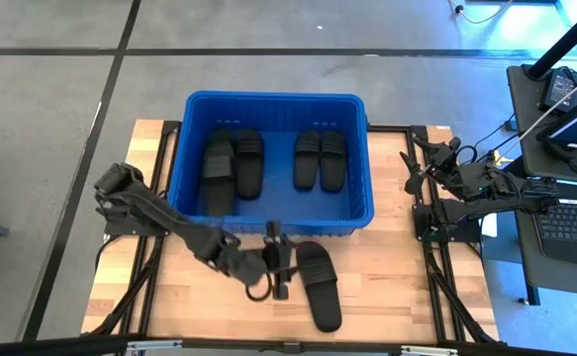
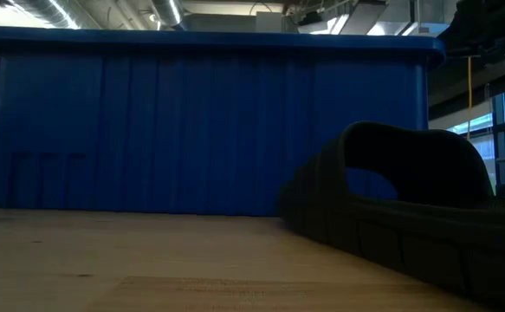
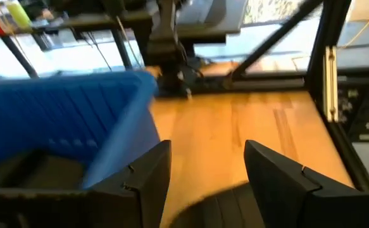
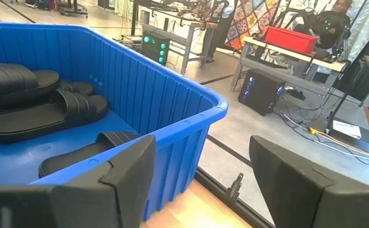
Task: Pick and place slides into bin
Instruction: Put the black slide into the blue organizer bin
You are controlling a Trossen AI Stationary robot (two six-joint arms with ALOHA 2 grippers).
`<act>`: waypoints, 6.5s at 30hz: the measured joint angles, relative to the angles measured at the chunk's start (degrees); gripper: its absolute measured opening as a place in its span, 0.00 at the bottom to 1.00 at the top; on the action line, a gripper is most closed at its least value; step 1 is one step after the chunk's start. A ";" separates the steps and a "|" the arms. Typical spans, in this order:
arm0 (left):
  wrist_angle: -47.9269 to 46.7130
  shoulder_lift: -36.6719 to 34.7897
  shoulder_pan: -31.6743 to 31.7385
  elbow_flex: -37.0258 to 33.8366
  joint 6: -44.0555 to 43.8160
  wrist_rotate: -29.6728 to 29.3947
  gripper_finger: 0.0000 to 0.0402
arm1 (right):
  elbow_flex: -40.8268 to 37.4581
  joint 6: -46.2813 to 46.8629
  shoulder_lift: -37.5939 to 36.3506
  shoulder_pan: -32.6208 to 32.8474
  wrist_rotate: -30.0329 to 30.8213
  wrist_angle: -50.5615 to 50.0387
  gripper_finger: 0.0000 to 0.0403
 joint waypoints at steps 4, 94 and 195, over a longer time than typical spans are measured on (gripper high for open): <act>2.94 5.57 -2.86 0.20 -4.21 -1.63 0.48 | -0.02 0.20 0.00 0.00 0.00 0.00 0.63; -49.40 39.50 0.76 41.64 -21.75 -0.33 0.03 | 0.00 0.44 0.00 0.00 -0.68 0.00 0.63; -37.63 -15.90 36.04 -7.86 19.53 -1.34 0.01 | 0.00 2.99 0.00 0.00 -0.43 -0.92 0.63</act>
